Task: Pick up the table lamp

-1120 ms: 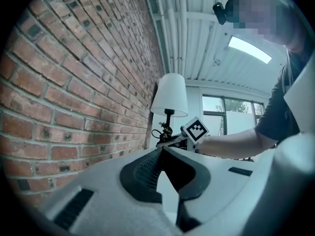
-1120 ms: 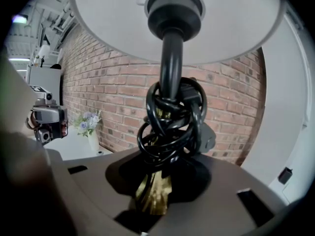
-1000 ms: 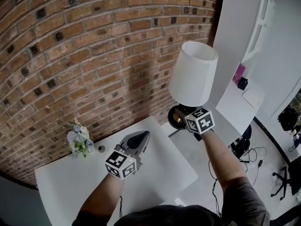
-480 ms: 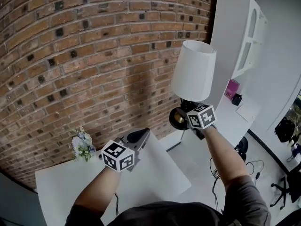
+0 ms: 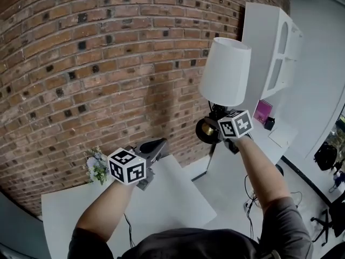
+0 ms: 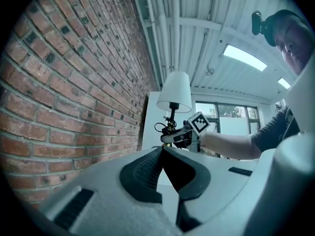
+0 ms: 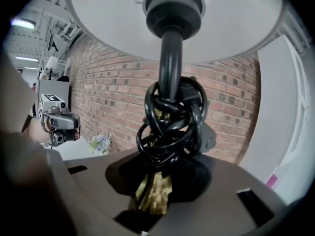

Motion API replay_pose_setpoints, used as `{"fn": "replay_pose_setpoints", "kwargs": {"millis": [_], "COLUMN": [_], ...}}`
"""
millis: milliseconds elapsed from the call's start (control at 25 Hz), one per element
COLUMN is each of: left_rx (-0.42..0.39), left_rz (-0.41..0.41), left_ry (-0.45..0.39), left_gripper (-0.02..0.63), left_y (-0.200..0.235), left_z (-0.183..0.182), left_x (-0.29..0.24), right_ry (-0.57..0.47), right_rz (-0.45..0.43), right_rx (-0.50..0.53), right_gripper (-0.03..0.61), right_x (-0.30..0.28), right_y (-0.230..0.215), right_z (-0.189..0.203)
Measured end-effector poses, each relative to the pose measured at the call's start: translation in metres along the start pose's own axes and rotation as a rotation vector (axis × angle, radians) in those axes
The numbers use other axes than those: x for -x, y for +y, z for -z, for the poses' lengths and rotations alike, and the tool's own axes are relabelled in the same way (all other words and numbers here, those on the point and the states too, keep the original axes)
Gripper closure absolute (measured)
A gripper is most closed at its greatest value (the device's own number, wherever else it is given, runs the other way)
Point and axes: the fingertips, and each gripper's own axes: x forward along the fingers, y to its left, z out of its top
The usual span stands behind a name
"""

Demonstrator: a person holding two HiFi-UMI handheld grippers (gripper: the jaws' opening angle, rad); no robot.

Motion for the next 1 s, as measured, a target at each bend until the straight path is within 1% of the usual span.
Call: {"fn": "replay_pose_setpoints", "kwargs": {"millis": [160,360,680,1000], "left_rx": [0.014,0.026,0.013,0.008], "left_rz": [-0.002,0.004,0.013,0.005], "left_ry": [-0.009,-0.006,-0.005,0.002], "left_gripper": [0.609,0.609,0.609,0.609], "left_y": [0.000,-0.004,-0.009,-0.007], "left_z": [-0.014,-0.021,-0.029,-0.029], "left_x": [0.008,0.012,0.014,0.019], "right_ry": [-0.005,-0.002,-0.004,-0.001], "right_rz": [-0.008,-0.012,-0.014,-0.016], "right_rx": [0.004,0.018,0.028,0.028], "right_gripper": [0.476,0.476,0.476,0.476], "right_x": [0.009,0.017,0.023,0.025], "right_y": [0.004,0.009,0.015,0.018], "right_z": [-0.016,-0.027,-0.035,-0.036]}}
